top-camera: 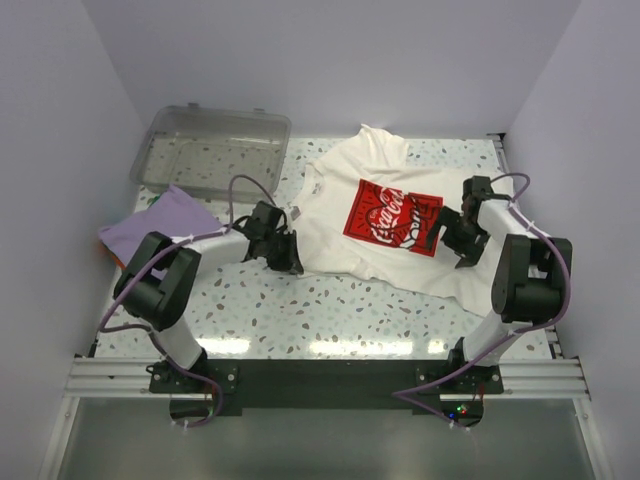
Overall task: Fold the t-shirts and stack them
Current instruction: Flatten the tshirt out
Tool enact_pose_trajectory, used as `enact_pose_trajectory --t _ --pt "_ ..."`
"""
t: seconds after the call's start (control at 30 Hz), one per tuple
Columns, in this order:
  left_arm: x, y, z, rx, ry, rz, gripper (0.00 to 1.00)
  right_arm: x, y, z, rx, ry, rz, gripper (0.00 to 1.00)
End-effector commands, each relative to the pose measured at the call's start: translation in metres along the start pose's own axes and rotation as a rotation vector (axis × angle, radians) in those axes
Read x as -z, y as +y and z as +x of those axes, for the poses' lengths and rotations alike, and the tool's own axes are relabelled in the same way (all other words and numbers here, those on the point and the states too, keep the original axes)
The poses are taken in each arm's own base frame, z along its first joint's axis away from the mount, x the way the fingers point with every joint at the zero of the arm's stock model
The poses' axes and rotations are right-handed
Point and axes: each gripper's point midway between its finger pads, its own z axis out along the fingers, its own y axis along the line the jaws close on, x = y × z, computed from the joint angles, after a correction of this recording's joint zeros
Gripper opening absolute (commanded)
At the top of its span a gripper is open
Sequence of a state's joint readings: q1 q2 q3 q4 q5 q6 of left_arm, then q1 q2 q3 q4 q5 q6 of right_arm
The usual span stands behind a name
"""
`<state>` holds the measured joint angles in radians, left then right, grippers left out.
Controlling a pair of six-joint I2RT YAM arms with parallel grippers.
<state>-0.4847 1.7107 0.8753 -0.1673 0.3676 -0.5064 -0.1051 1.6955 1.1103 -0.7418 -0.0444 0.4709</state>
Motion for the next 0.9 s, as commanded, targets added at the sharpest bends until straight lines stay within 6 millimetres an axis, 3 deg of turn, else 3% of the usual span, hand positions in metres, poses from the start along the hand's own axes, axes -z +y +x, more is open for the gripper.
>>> enact_pose_trajectory --t 0.0,0.03,0.1,0.23,0.4,0.47,0.57,0.63,0.73,0.8,0.83,0.87 --pt "0.01 -0.008 -0.011 0.003 0.002 -0.018 0.05 0.004 -0.003 -0.006 0.016 -0.041 0.009 0.95" --pt "0.022 -0.017 -0.028 -0.005 -0.033 -0.026 0.0 0.001 -0.005 -0.006 0.021 -0.038 0.022 0.95" --pt "0.042 -0.024 -0.04 0.013 -0.037 -0.067 0.0 -0.002 -0.01 -0.008 0.024 -0.04 0.054 0.95" --pt "0.097 -0.061 -0.062 0.029 -0.104 -0.027 0.0 -0.014 -0.018 -0.008 0.032 -0.018 0.103 0.95" --pt "0.147 -0.092 -0.067 0.099 -0.121 0.077 0.0 -0.025 -0.021 -0.007 0.028 0.011 0.133 0.95" --pt "0.154 -0.1 -0.071 0.123 -0.139 0.122 0.03 -0.027 -0.021 -0.007 0.028 0.015 0.137 0.95" --pt "0.152 -0.087 -0.088 0.147 -0.204 0.122 0.1 -0.029 -0.023 -0.008 0.03 0.019 0.145 0.95" --pt "0.137 -0.072 -0.093 0.159 -0.209 0.097 0.15 -0.03 -0.022 -0.009 0.027 0.021 0.142 0.95" --pt "0.112 -0.054 -0.12 0.136 -0.272 0.068 0.16 -0.032 -0.019 -0.009 0.026 0.023 0.133 0.95" --pt "0.107 -0.055 -0.147 0.105 -0.32 0.068 0.16 -0.034 -0.018 -0.009 0.024 0.029 0.129 0.95" --pt "0.089 -0.043 -0.154 0.09 -0.303 0.033 0.15 -0.033 -0.017 -0.009 0.024 0.03 0.126 0.95" --pt "0.084 -0.038 -0.161 0.081 -0.306 0.005 0.15 -0.032 -0.017 -0.01 0.023 0.03 0.123 0.95"
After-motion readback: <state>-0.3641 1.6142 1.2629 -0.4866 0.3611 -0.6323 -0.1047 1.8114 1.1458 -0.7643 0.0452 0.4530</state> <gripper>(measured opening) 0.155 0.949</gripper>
